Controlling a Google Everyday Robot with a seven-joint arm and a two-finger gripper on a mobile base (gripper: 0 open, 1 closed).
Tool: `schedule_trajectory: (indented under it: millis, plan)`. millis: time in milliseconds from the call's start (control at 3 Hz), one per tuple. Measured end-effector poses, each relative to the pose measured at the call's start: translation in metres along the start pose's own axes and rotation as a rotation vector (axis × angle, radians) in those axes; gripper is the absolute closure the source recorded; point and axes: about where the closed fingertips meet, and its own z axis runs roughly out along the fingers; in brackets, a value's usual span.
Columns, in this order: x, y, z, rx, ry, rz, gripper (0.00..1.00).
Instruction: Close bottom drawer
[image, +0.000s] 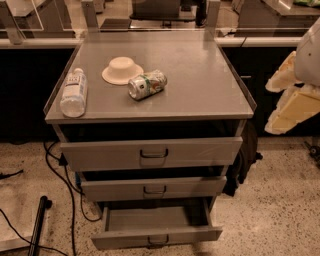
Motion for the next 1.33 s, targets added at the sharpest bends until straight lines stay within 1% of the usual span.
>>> schedule_trajectory:
  millis: [667, 1000, 1333]
  plan:
    - [0.000, 0.000, 0.000, 0.000, 0.000, 0.000, 0.88]
    - [0.005, 0.002, 0.000, 0.022, -0.004, 0.003, 1.00]
    - [0.020, 0.015, 0.015, 0.033, -0.025, 0.012, 1.00]
